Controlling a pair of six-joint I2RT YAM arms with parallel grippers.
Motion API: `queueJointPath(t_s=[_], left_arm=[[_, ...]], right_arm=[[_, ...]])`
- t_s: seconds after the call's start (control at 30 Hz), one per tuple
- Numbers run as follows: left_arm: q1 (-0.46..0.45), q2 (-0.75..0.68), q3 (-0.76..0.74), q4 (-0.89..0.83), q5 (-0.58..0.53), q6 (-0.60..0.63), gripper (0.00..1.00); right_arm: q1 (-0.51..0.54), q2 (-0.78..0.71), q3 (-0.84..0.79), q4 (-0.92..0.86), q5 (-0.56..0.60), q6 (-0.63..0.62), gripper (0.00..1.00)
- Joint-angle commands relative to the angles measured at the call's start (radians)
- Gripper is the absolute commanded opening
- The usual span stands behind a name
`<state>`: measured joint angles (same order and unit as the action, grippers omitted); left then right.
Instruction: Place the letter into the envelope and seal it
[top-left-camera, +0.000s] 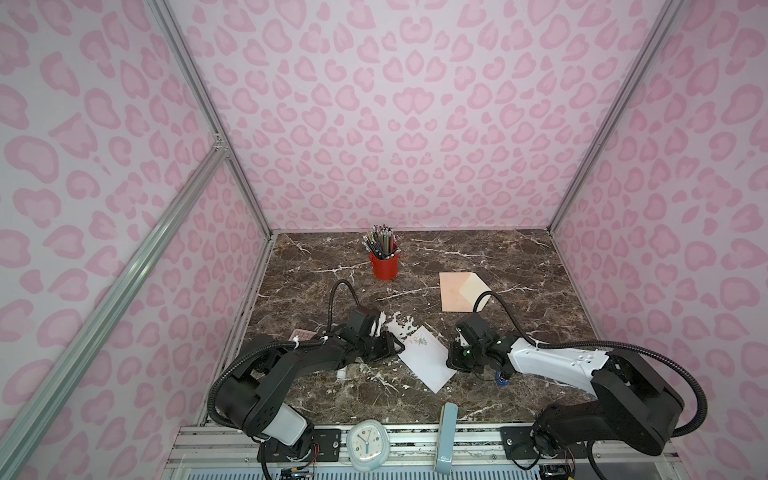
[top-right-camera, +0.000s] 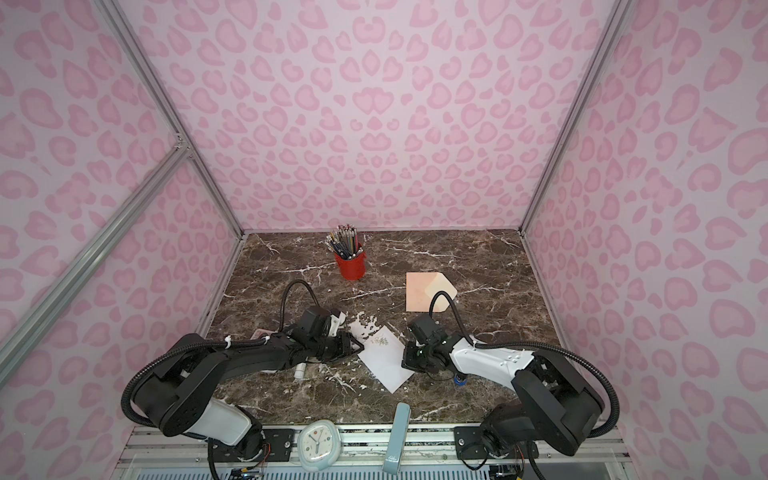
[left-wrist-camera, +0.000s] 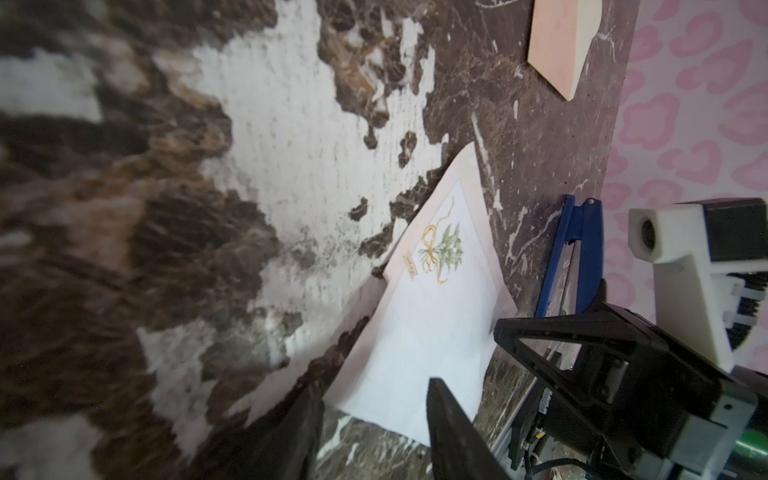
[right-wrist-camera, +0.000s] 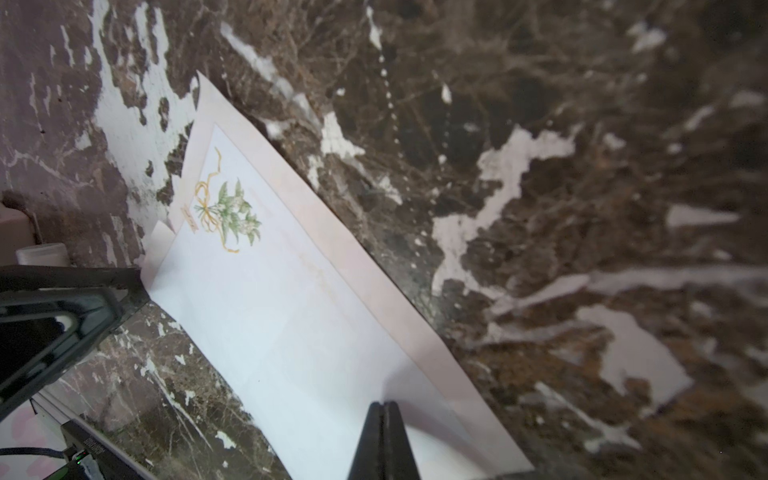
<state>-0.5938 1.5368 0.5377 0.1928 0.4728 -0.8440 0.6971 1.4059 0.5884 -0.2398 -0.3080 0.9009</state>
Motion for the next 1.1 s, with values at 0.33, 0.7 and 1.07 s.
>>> queueJointPath(t_s=[0.33,0.7,1.07], left_arm=[[0.000,0.032,0.000,0.033,0.011,0.008,0.31],[0.000,0.037,0.029,0.025,0.010,0.027,0.18],[0.000,-0.181,0.054,-0.111,-0.081,0.086,0.04]], right_arm=[[0.000,0.048,-0.015,0.037,-0.021,-0.015,0.00],[-0.001,0.055,0.000,0.015,-0.037,-0.034,0.00],[-0.001,-0.209,0.110,-0.101,0.016,-0.071,0.38]])
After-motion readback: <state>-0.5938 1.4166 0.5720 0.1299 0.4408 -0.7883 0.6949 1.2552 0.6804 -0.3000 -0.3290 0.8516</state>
